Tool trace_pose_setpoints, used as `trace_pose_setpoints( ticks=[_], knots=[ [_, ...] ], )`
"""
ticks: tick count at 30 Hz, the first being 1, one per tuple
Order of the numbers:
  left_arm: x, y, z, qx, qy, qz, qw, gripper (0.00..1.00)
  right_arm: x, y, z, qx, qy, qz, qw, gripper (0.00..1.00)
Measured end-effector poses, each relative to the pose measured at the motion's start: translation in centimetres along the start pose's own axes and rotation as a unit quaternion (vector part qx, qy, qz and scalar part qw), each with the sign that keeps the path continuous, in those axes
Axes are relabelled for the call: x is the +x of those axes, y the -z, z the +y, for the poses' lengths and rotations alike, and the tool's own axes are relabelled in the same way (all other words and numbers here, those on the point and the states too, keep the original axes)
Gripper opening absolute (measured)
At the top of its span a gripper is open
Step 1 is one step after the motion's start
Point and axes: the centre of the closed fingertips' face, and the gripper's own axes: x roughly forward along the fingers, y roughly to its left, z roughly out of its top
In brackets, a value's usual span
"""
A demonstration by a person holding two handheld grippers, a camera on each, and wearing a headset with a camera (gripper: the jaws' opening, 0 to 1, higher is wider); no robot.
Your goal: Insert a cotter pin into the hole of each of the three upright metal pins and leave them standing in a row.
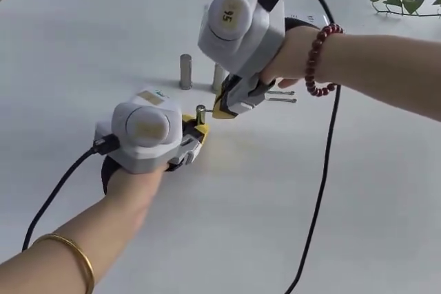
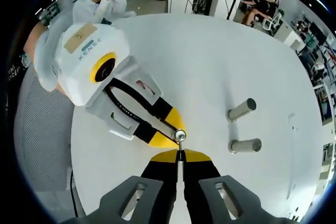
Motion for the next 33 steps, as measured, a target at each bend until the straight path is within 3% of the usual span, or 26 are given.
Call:
trace_pose_setpoints(
  ticks=[5, 9, 13, 15, 23, 33],
  knots=[
    [0.1, 0.0, 0.1, -0.004, -0.007, -0.002, 1.0000, 0.07, 0.2, -0.3, 0.0, -0.011, 0.002, -0.007, 0.9999, 0.00],
    [0.2, -0.1, 0.2, -0.006, -0.011, -0.002, 0.9999, 0.07, 0.0, -1.0, -0.4, 0.002, 0.006, -0.031, 0.9995, 0.00],
    [0.2, 0.0, 0.2, -0.005, -0.015, -0.002, 0.9999, 0.07, -0.5, -1.4, -0.5, 0.013, 0.006, -0.043, 0.9990, 0.12],
    [0.2, 0.0, 0.2, -0.006, -0.015, -0.002, 0.9999, 0.07, -0.7, -1.2, -0.4, 0.009, 0.007, -0.041, 0.9991, 0.13],
    [0.2, 0.0, 0.2, -0.008, -0.016, -0.003, 0.9998, 0.07, -1.1, 0.5, -0.3, 0.003, 0.013, -0.022, 0.9997, 0.07],
    [0.2, 0.1, 0.2, -0.011, -0.014, -0.004, 0.9998, 0.07, -0.8, 0.2, -0.5, 0.020, 0.015, -0.034, 0.9991, 0.00]
  ],
)
